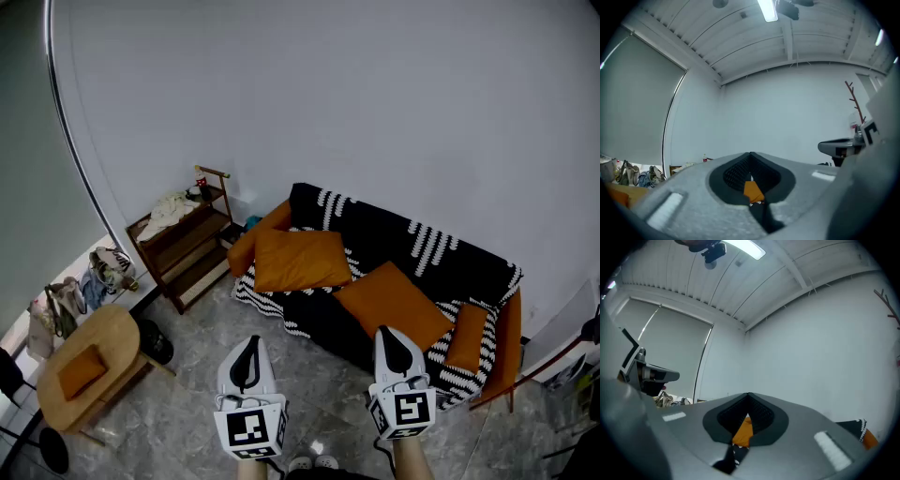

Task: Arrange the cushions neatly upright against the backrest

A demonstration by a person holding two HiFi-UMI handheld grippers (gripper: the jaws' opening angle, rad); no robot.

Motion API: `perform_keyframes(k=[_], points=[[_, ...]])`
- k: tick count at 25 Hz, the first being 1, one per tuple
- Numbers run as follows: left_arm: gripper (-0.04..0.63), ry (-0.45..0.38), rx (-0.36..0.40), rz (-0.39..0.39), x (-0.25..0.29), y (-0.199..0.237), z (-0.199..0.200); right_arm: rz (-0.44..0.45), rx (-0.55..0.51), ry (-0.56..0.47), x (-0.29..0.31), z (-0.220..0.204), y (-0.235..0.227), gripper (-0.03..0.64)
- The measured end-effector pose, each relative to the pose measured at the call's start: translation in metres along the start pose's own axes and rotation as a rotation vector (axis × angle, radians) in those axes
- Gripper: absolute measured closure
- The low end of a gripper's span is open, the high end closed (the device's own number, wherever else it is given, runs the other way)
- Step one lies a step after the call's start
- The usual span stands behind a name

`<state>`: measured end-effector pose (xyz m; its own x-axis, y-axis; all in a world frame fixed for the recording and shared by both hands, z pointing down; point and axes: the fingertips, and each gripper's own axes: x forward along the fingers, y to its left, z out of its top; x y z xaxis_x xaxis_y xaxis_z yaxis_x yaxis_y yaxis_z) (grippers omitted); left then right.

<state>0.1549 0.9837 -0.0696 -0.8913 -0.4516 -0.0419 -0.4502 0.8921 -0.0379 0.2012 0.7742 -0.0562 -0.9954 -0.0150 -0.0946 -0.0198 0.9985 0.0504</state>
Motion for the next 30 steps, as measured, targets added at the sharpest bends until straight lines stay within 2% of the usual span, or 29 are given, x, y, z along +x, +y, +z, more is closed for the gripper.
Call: perform_keyframes(k=[9, 20, 21, 22, 23, 30], points=[[0.591, 0.004, 0.013, 0.003, -0.001, -0.008, 0.000, 0.002, 0.008, 0.001, -0.005, -0.002, -0.008, 0.607], [0.583, 0.032, -0.018, 0.035, 0.006, -0.007, -0.013, 0.006, -0.012, -0.007, 0.001, -0.010, -0.016, 0.606], [0.486, 0.041, -0.028, 0.032, 0.009, -0.007, -0.015, 0.016, -0.002, -0.007, 0.003, -0.012, -0.016, 0.591], [0.376, 0.050, -0.036, 0.027, 0.013, -0.007, -0.017, 0.027, 0.011, -0.005, 0.006, -0.013, -0.017, 0.526], [0.364, 0.058, -0.038, 0.023, 0.017, -0.007, -0.019, 0.038, 0.023, -0.002, 0.010, -0.015, -0.017, 0.488], [0.364, 0.073, -0.012, 0.045, 0.056, 0.018, -0.034, 0.067, 0.026, 0.037, 0.058, -0.034, -0.015, 0.413]])
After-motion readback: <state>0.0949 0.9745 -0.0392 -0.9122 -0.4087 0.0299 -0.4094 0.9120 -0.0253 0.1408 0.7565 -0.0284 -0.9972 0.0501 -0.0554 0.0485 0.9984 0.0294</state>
